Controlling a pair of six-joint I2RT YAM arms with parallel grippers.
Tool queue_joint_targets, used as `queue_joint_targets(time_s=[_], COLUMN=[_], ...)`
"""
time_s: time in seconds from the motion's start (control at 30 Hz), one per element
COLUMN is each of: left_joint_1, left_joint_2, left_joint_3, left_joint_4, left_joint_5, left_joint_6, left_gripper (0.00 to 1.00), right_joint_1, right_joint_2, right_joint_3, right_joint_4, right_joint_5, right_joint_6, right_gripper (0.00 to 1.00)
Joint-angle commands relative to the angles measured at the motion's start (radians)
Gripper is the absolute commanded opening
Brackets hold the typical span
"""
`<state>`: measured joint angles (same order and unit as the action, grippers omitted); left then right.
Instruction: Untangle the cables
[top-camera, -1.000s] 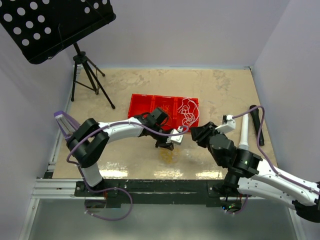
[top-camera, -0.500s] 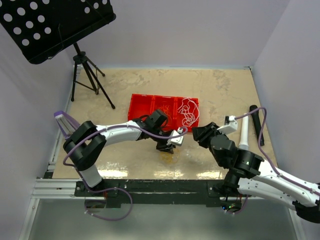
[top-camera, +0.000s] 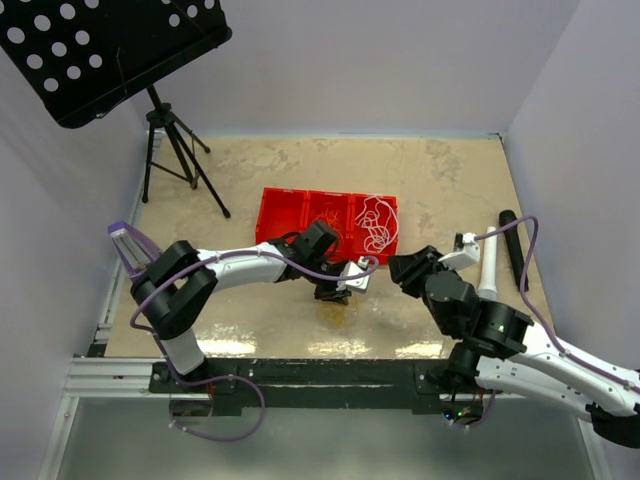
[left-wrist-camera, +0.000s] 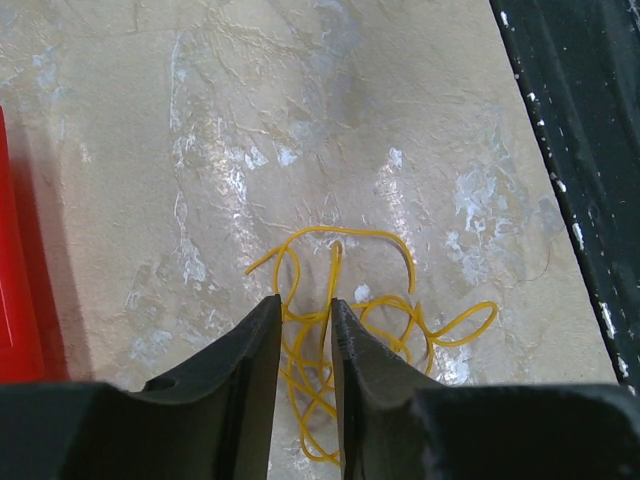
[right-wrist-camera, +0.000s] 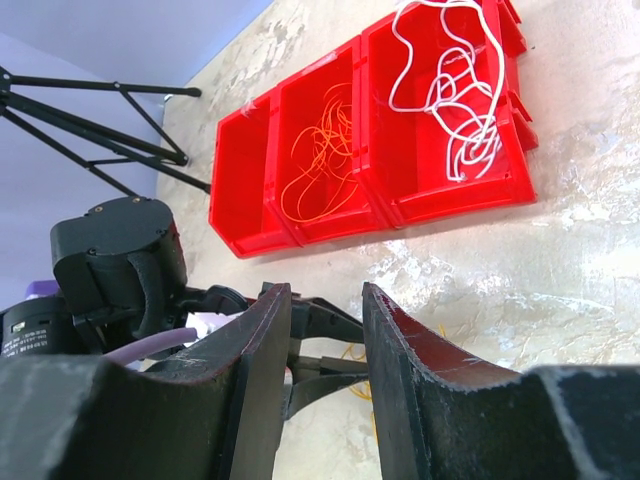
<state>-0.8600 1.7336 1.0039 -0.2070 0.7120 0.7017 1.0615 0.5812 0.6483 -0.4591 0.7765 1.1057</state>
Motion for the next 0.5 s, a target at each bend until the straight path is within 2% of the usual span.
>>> queue_joint_targets(time_s=[0.0,0.1,0.2,0.47], left_joint_1=[-0.002,-0.002,-0.002,-0.001], left_joint_2=[-0.019,-0.011,-0.009,-0.092], left_joint_3=[-0.007,-0.008,-0.007,0.074], left_joint_4=[0.009,0.024,0.032,-0.051], left_joint_5=[-0.006,-0.008,-0.003,-0.022], left_joint_6=[0.033,0.033,0.035,-0.02], left_gripper=[0.27,0.18,0.01,0.0], right_joint_1=[0.003,0.003,0.003,0.003], right_joint_2=[-0.011,-0.011,-0.007,0.009], right_joint_3=[0.042,0.045,0.048,0.05], right_joint_4=[-0.003,-0.007,-0.009,0.013], right_joint_5=[0.05,0.053,0.056,0.052], right_joint_6=[0.023,0.022,0.022,0.003], right_gripper=[0.39,0.39,0.39,0.39])
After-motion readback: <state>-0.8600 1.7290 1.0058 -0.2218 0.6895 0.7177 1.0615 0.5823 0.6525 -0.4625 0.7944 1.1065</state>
